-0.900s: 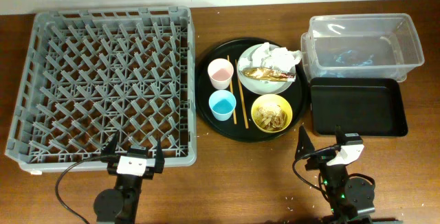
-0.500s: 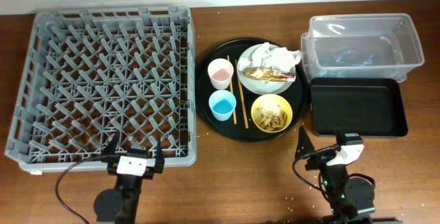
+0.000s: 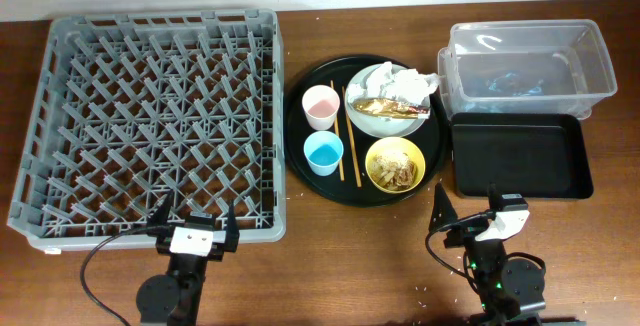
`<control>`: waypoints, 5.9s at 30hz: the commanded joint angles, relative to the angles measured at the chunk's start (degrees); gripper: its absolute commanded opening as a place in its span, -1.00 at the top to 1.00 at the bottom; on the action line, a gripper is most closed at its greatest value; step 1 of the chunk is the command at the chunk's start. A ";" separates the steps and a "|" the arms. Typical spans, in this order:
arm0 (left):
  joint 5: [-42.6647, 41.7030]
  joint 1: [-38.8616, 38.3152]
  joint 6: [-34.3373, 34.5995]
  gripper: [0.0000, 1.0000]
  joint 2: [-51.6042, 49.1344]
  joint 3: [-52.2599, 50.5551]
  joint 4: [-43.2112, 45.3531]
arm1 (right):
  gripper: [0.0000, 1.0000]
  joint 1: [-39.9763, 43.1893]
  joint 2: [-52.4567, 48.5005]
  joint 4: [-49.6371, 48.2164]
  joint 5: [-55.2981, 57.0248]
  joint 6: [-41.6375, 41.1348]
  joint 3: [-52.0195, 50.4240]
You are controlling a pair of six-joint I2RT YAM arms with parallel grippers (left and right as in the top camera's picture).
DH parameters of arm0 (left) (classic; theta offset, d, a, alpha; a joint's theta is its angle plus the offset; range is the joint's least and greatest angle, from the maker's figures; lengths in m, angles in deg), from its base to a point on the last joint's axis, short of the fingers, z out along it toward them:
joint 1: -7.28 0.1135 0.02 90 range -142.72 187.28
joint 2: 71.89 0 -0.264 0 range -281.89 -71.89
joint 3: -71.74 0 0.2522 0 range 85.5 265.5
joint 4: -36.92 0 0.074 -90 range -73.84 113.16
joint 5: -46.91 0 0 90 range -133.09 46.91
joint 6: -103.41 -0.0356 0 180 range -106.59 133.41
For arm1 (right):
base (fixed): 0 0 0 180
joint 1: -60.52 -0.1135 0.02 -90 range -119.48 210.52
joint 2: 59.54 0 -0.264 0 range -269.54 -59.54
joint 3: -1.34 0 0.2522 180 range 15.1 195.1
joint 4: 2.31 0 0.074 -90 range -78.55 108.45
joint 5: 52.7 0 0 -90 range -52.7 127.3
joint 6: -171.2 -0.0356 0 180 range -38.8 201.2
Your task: Sort waste into correct bins and load items into the dishwasher rack
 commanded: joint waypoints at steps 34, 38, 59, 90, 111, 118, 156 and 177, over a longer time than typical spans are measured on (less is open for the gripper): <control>-0.42 0.42 -0.55 -0.99 0.42 -0.42 -0.02 | -0.97 -0.33 0.37 0.26 -0.07 0.02 -0.42; -0.42 0.42 -0.57 -0.99 0.42 -0.42 -0.02 | -0.97 -0.33 0.37 0.26 -0.07 0.02 -0.42; -0.42 0.42 -0.55 -0.99 0.42 -0.42 0.02 | -0.97 -0.33 0.37 -0.09 -0.68 -0.63 -0.42; -9.18 0.42 -0.28 -0.99 -31.52 44.78 -11.76 | -0.97 -0.33 -36.02 26.77 -15.39 23.80 53.27; -9.03 0.39 -0.28 -0.99 -90.20 95.14 -59.58 | -0.97 -0.33 -97.70 61.96 -22.88 23.65 104.98; -11.56 0.35 -0.28 -0.99 -98.62 95.14 -61.11 | -0.89 -1.99 -107.19 56.52 -17.99 24.28 104.96; -12.00 0.37 -0.28 -0.99 -97.77 95.14 -61.05 | -0.44 -7.72 -125.52 55.21 11.78 -17.40 114.33; -12.00 0.37 -0.28 -0.99 -97.77 95.14 -61.05 | 0.04 -7.76 -132.67 44.04 6.14 -43.95 102.33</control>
